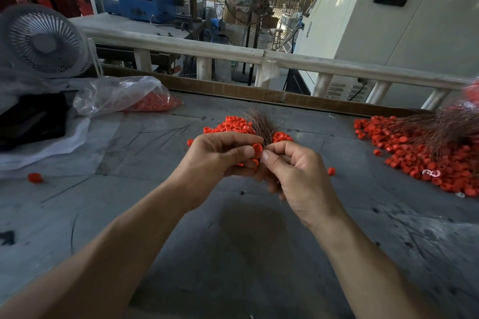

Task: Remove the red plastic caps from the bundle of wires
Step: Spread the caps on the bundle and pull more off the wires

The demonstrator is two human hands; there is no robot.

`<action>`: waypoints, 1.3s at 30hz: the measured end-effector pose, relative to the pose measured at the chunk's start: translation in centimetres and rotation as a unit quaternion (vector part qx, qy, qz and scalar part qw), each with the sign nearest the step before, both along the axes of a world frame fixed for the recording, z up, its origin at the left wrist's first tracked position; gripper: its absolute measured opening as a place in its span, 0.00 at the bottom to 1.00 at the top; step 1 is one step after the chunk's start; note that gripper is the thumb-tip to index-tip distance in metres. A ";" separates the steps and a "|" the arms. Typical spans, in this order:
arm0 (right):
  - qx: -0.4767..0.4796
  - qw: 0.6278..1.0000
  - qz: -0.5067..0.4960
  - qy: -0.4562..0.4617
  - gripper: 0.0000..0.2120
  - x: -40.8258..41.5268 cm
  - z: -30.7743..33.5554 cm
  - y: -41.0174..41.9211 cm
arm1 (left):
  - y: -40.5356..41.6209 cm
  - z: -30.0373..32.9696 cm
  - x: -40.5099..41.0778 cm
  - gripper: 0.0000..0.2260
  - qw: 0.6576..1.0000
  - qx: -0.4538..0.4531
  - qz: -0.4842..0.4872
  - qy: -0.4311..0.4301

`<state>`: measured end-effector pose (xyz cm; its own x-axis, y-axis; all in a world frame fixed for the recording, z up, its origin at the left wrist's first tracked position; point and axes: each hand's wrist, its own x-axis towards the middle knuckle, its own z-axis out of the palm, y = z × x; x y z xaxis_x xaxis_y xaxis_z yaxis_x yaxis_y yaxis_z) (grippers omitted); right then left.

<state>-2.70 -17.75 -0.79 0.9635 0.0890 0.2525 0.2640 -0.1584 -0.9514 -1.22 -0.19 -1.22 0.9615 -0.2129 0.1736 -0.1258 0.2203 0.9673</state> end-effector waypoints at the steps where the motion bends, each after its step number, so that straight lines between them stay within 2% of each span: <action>1: 0.001 1.000 0.001 0.000 0.06 0.0 0.0 0.0 | 0.0 0.0 0.0 0.13 1.000 -0.006 -0.004 0.008; 7: 0.011 1.000 0.003 -0.008 0.07 0.1 -0.1 0.0 | 0.2 0.2 0.0 0.15 0.999 -0.033 -0.019 0.037; 18: 0.012 1.000 -0.008 -0.008 0.07 0.1 -0.2 0.1 | 0.2 0.0 0.3 0.12 0.998 -0.041 -0.017 0.038; 33: 0.028 0.999 -0.025 -0.022 0.06 0.1 0.2 0.6 | -0.1 0.1 0.6 0.12 0.998 -0.055 0.011 0.013; 39: 0.010 0.999 -0.028 -0.040 0.06 -0.1 0.3 0.7 | 0.0 0.1 0.3 0.12 1.000 -0.021 0.018 -0.005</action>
<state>-2.77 -17.09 -0.51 0.9434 0.0286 0.3303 0.3306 -0.1558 -0.9308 -0.90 -0.24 -1.12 0.9667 -0.1705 0.1908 -0.1435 0.2559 0.9560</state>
